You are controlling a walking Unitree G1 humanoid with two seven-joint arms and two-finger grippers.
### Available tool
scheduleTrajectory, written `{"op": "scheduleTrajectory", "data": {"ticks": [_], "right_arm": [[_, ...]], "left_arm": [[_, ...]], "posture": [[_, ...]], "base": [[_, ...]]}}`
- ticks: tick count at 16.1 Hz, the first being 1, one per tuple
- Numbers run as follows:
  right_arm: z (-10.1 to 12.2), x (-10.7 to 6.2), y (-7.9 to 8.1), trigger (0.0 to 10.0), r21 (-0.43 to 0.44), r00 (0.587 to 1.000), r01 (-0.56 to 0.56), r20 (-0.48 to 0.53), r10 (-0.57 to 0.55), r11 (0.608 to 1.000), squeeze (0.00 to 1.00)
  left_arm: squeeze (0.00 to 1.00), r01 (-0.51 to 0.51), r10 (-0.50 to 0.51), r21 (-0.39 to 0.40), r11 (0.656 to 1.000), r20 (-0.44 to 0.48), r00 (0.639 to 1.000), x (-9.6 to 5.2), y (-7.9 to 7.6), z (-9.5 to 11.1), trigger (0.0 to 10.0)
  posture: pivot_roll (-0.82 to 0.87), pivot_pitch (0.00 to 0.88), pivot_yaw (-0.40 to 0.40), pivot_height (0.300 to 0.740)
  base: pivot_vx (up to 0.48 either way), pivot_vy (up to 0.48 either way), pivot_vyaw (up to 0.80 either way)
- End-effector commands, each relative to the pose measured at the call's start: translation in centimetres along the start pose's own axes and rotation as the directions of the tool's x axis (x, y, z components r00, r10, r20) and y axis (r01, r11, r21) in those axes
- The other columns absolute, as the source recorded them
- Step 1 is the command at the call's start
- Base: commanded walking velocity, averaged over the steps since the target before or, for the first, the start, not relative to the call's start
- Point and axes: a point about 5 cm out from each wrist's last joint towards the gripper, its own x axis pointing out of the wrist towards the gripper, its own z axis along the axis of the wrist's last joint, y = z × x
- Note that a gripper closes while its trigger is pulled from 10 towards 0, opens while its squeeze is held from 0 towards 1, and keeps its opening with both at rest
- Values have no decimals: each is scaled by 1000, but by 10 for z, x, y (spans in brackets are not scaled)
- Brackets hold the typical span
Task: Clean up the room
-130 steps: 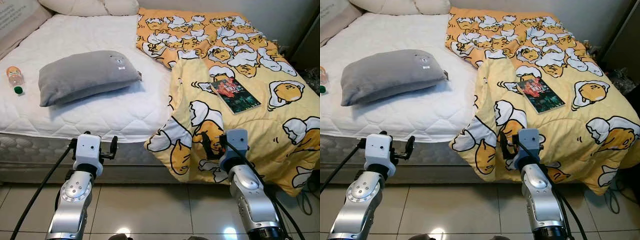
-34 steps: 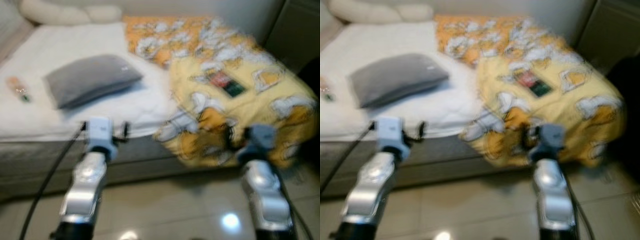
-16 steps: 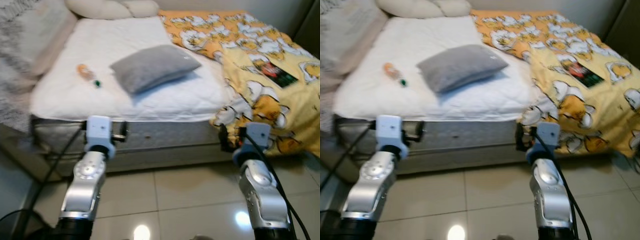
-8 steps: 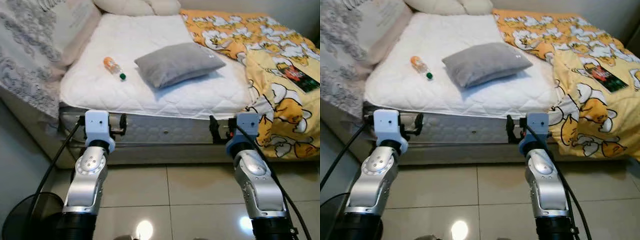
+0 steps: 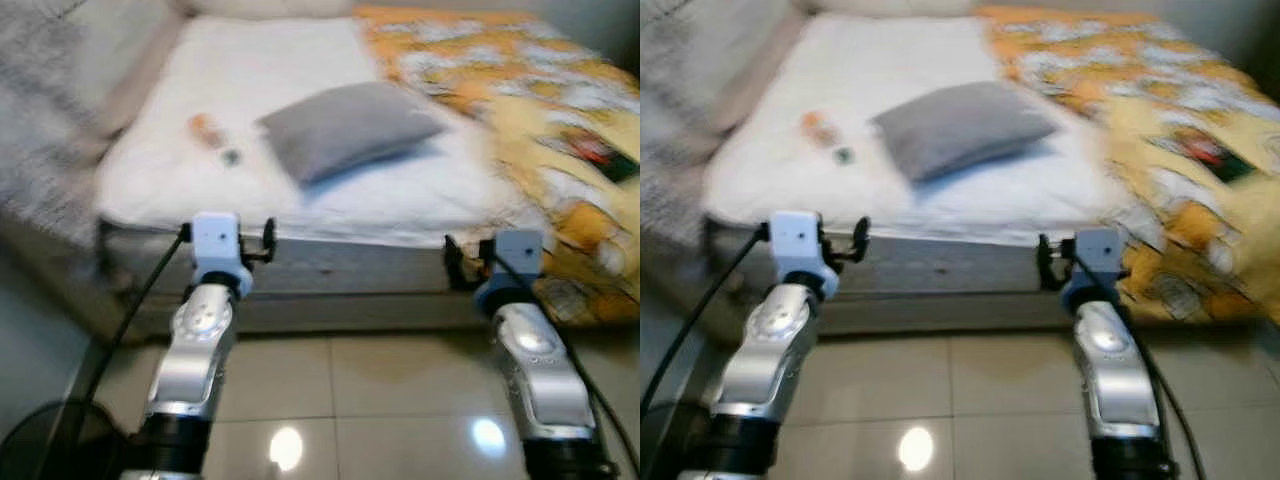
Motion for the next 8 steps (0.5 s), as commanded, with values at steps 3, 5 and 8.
{"op": "scheduleTrajectory", "data": {"ticks": [3,5,8], "right_arm": [[-3,-7,10,10000,-45,996,-85,-17,85,995,1000],[-2,-7,16,10000,-57,993,-118,-17,118,991,1000],[-1,-5,18,10000,-66,991,-130,-18,130,989,1000]], "left_arm": [[0,-8,8,-4,1000,4,1000,-2,0,-1,10000],[0,-12,12,-2,1000,2,1000,-4,1,-1,10000],[0,-20,20,6,1000,0,1000,-7,2,-2,10000]], "posture": [[-71,0,-17,740],[-69,0,-23,740],[-59,0,-35,740]], "base": [[449,0,800],[450,0,800],[447,0,800]]}}
